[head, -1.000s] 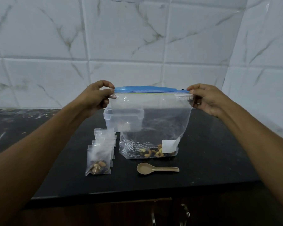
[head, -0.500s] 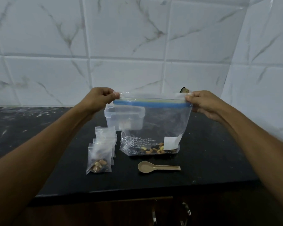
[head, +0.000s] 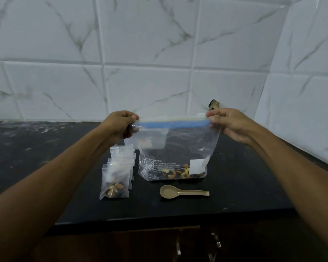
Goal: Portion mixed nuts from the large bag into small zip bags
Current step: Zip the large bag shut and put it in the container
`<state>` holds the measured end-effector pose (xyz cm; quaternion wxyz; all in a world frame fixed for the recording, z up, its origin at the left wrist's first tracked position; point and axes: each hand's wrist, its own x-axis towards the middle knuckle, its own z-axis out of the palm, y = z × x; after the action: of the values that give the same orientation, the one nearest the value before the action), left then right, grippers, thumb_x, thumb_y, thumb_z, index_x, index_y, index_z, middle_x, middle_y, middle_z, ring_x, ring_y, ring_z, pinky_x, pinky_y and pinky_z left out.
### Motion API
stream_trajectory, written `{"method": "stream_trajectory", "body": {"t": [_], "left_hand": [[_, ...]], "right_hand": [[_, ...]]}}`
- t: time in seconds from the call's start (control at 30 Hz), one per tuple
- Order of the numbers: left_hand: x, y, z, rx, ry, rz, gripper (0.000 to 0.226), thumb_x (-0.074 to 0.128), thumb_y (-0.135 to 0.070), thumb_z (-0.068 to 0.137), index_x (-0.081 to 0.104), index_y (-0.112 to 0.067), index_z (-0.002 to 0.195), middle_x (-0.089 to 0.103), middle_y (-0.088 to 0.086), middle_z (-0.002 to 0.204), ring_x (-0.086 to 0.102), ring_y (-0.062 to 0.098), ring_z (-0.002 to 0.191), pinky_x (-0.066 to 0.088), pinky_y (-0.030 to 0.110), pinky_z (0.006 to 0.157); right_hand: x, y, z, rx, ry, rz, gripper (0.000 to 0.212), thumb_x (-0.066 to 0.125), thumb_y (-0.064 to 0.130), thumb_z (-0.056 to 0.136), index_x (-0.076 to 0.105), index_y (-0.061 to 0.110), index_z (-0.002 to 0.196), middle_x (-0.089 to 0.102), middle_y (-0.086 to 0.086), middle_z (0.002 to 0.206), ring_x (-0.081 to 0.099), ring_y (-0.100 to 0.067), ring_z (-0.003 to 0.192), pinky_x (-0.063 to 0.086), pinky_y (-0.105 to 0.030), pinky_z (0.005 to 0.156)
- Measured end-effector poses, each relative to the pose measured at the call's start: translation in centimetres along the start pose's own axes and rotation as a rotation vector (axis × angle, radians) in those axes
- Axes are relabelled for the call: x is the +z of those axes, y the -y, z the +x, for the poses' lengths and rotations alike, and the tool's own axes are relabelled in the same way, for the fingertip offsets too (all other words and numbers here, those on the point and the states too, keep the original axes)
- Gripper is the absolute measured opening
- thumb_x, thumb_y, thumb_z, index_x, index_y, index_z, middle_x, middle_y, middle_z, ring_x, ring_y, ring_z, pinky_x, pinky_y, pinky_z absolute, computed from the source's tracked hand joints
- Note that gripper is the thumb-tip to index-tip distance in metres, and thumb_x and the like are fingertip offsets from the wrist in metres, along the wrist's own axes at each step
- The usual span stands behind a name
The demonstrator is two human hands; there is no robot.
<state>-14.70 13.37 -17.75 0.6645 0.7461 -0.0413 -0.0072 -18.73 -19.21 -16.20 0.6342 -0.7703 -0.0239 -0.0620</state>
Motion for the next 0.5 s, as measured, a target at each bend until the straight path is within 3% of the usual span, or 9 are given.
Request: {"method": "stream_trajectory", "body": {"t": [0.1, 0.17, 0.23, 0.3, 0.4, 0.5], "left_hand": [[-0.1, 0.3, -0.1, -0.037, 0.034, -0.087, 0.019, 0.060, -0.022, 0.096, 0.065, -0.007, 0.086, 0.066, 0.006, 0.073, 0.067, 0.010, 0.057, 0.047, 0.025, 0.068], [-0.2, 0.5, -0.5, 0.006, 0.102, -0.032, 0.016, 0.067, -0.023, 0.090, 0.067, -0.007, 0.087, 0.068, 0.007, 0.081, 0.068, 0.016, 0.075, 0.048, 0.026, 0.076], [-0.4, 0.8, -0.7, 0.088, 0.144, 0.208, 0.015, 0.073, -0.021, 0.085, 0.070, -0.008, 0.090, 0.067, 0.008, 0.083, 0.064, 0.016, 0.080, 0.048, 0.027, 0.079], [-0.8, 1.2, -0.5, 0.128, 0.132, 0.397, 0.024, 0.078, -0.025, 0.081, 0.073, -0.005, 0.093, 0.066, 0.010, 0.080, 0.059, 0.017, 0.077, 0.047, 0.032, 0.078], [-1.2, 1.5, -0.2, 0.135, 0.082, 0.440, 0.035, 0.075, -0.031, 0.084, 0.073, 0.002, 0.096, 0.058, 0.010, 0.078, 0.049, 0.017, 0.073, 0.041, 0.034, 0.072], [-0.7, 1.9, -0.4, 0.116, 0.085, 0.406, 0.029, 0.064, -0.031, 0.093, 0.071, -0.004, 0.099, 0.068, 0.004, 0.090, 0.058, 0.017, 0.084, 0.043, 0.032, 0.076]], "right_hand": [[-0.1, -0.7, -0.2, -0.005, 0.067, -0.082, 0.034, 0.064, -0.007, 0.085, 0.060, 0.003, 0.117, 0.056, -0.007, 0.118, 0.056, -0.018, 0.110, 0.052, -0.027, 0.090], [-0.3, -1.3, 0.1, -0.019, 0.023, -0.191, 0.041, 0.068, -0.006, 0.081, 0.060, 0.002, 0.121, 0.056, -0.008, 0.121, 0.051, -0.022, 0.120, 0.047, -0.033, 0.101], [-0.5, -1.4, 0.4, -0.062, -0.027, -0.388, 0.039, 0.073, 0.003, 0.080, 0.064, 0.003, 0.118, 0.062, -0.009, 0.114, 0.057, -0.023, 0.113, 0.046, -0.035, 0.101], [-0.7, -1.3, 0.4, -0.114, -0.024, -0.631, 0.025, 0.074, 0.016, 0.082, 0.071, 0.009, 0.106, 0.069, -0.009, 0.102, 0.062, -0.022, 0.099, 0.048, -0.033, 0.089], [-0.5, -1.3, 0.1, -0.118, 0.008, -0.776, 0.019, 0.067, 0.031, 0.089, 0.073, 0.015, 0.096, 0.069, -0.006, 0.096, 0.061, -0.021, 0.091, 0.046, -0.034, 0.080], [-0.1, -1.6, -0.6, -0.062, 0.060, -0.740, 0.018, 0.056, 0.035, 0.094, 0.066, 0.020, 0.090, 0.065, -0.003, 0.101, 0.060, -0.017, 0.091, 0.049, -0.030, 0.076]]}}
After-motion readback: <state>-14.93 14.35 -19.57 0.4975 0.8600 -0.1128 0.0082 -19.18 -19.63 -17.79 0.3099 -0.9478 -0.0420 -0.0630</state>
